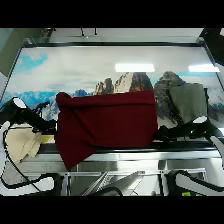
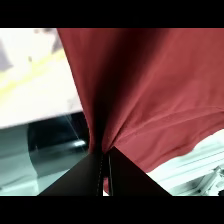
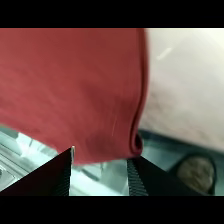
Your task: Fold the shirts.
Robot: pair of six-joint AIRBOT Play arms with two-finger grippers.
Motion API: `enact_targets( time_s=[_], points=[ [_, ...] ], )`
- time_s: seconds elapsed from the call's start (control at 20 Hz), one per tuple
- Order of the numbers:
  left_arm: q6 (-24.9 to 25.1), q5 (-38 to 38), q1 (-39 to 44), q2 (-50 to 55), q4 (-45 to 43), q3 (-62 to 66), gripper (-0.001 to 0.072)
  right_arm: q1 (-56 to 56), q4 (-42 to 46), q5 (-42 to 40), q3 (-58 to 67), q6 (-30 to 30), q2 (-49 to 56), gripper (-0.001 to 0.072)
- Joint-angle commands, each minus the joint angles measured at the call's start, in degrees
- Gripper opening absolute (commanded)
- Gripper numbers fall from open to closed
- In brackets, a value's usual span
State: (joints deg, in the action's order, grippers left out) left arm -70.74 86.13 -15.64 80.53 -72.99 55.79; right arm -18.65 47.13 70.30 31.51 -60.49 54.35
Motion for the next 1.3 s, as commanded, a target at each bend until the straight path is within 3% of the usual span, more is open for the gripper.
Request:
enact_targets(
  time_s=[0.0,0.1,0.25,0.3,0.35,0.5,0.7,0.75,1.0,1.25],
  points=[
    [-0.76,1.22,-1.18,-2.27,-0.50,-0.81,0.0014,1.79,-5.53,-4.61,-0.46,5.25,2.47,0.0381],
    [-0.74,1.29,-1.16,-2.58,-0.46,-0.81,0.0014,1.79,-5.64,-5.40,-0.46,5.51,4.52,0.0379],
    [-0.90,2.32,-0.83,-2.56,-0.42,-0.81,0.0014,1.86,-10.40,-0.79,-0.46,9.77,6.93,0.0181],
    [-0.96,2.89,-0.83,-2.64,-0.37,-0.79,0.0014,1.86,-13.25,2.14,-0.37,12.11,6.95,0.0057],
    [-1.53,3.54,-0.92,-3.19,-0.42,-0.79,0.0014,1.77,-16.00,4.96,0.00,13.44,6.38,0.0022],
    [-1.57,5.31,-2.43,-6.99,-0.50,0.37,0.0013,-0.15,-19.08,8.41,3.23,12.68,0.13,0.0021],
    [-3.72,7.41,-6.01,-10.78,-0.50,2.08,0.0013,-9.35,-9.68,9.60,10.56,6.62,-6.73,0.0020],
    [-3.72,7.61,-6.38,-11.61,-0.48,2.08,0.0013,-11.41,-10.91,9.64,11.58,6.49,-7.32,0.0020],
    [-3.15,6.08,-6.40,-14.21,7.02,3.43,0.0013,-10.12,-21.70,8.11,12.11,11.26,-5.70,0.0020],
    [-3.96,4.79,-5.49,-7.56,16.06,17.07,0.0013,-3.89,-26.86,-3.04,14.10,16.04,1.75,0.0021]
  ],
)
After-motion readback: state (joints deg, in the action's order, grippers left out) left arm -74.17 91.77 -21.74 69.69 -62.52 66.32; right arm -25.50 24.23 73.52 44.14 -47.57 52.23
